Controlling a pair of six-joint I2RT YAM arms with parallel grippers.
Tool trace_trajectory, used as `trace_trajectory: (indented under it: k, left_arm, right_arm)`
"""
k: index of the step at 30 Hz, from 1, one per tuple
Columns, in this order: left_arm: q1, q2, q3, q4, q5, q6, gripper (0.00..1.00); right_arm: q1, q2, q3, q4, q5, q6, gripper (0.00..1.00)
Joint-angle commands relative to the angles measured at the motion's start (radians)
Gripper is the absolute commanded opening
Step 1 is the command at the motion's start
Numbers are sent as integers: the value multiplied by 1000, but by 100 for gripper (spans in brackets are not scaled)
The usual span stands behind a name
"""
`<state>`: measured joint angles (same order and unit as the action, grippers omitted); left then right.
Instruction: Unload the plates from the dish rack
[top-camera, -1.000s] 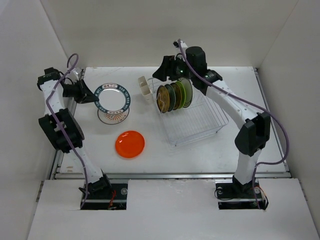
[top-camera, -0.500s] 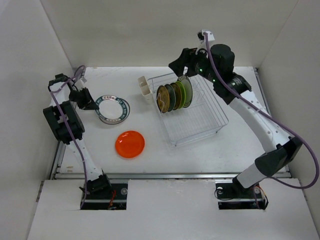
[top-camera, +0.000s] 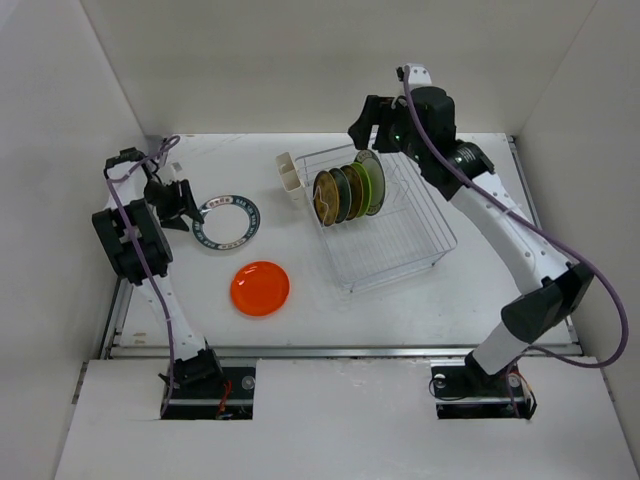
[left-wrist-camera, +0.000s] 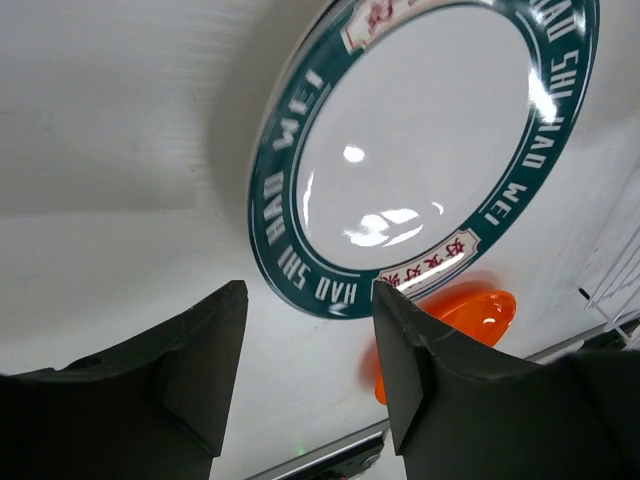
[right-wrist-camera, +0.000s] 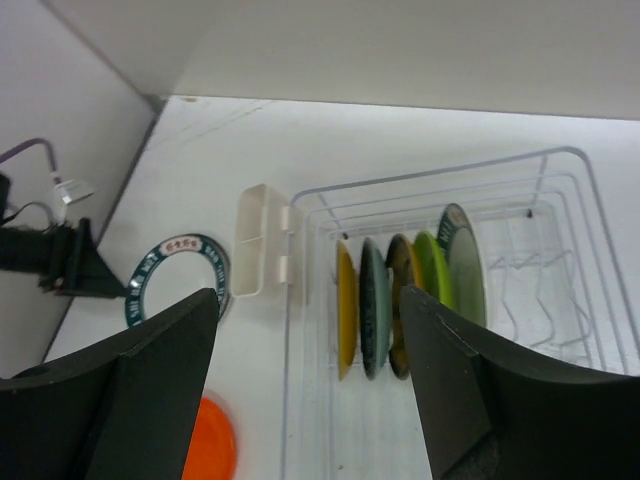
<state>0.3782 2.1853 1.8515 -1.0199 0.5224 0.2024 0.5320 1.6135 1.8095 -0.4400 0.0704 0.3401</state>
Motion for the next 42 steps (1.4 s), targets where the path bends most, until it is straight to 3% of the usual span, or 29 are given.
trace_trajectory:
  k: [1, 7, 14, 20, 24, 25, 28, 42]
  left_arm:
    - [-10, -2, 45, -69, 22, 45, 50]
    - [-10, -12, 63, -104, 44, 75, 51]
    - [-10, -100, 63, -95, -25, -3, 51]
    - [-10, -174, 72, -124, -78, -6, 54]
    - [-10, -212, 58, -140, -96, 3, 55]
    - [-10, -222, 49, -140, -110, 3, 55]
    - [-10, -231, 49, -151, -121, 12, 55]
    - [-10, -240, 68, -163, -62, 12, 57]
  right_arm:
    - [-24, 55, 97, -124, 161, 42, 79]
    - [-99, 173, 139, -212, 210, 71, 79]
    - [-124, 362, 195, -236, 262, 21, 62]
    - [-124, 439, 186, -192, 220, 11, 55]
    - [-124, 462, 163, -169, 207, 2, 36]
    - [-124, 462, 163, -169, 207, 2, 19]
    - [-124, 436, 154, -169, 239, -18, 0]
    - [-84, 234, 220, -178, 606, -210, 0]
